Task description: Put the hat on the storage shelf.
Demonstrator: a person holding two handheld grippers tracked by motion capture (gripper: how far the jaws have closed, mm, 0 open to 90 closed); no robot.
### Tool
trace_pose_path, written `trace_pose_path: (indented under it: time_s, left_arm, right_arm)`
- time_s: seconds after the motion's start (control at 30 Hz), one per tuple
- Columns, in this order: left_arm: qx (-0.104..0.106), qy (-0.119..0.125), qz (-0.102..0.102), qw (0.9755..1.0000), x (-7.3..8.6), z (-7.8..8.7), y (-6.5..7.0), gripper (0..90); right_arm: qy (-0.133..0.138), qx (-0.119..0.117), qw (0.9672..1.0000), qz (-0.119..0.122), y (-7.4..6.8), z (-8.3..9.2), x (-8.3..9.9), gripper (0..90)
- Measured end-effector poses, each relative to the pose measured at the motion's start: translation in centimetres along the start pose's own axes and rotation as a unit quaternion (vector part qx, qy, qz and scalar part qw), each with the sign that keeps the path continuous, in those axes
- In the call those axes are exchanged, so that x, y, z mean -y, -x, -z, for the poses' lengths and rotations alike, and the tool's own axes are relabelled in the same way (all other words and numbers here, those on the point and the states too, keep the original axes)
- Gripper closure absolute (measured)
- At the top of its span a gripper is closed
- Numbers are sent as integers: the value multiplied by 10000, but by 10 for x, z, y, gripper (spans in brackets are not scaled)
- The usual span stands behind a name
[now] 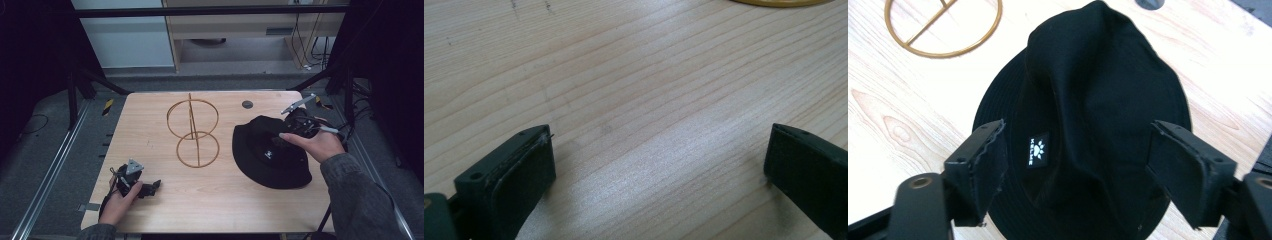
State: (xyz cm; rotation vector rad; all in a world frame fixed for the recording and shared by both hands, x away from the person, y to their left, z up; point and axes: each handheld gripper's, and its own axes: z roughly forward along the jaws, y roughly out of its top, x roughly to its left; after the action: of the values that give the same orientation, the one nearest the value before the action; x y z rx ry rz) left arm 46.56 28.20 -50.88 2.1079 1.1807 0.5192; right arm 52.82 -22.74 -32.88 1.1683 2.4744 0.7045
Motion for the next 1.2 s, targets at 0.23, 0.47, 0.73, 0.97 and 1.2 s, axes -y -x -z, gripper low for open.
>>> trace_pose_path:
  time_s: [0.23,0.47,0.73,0.97,1.2]
  left_arm:
    - [1,1,-1,10000,0,0,0,0]
    - [1,1,0,10000,0,0,0,0]
    - [1,0,-1,10000,0,0,0,0]
    - [0,1,0,10000,0,0,0,0]
    - [1,1,0,10000,0,0,0,0]
  right_arm:
    - [-133,-44,9999,23,2,-13,-6,323]
    - [-320,-59,9994,73,2,-26,-8,337]
    - [-510,-56,9986,161,1,-36,-10,379]
    - [-555,-89,9984,86,3,-44,-7,415]
    - [-576,-73,9983,105,4,-47,-6,451]
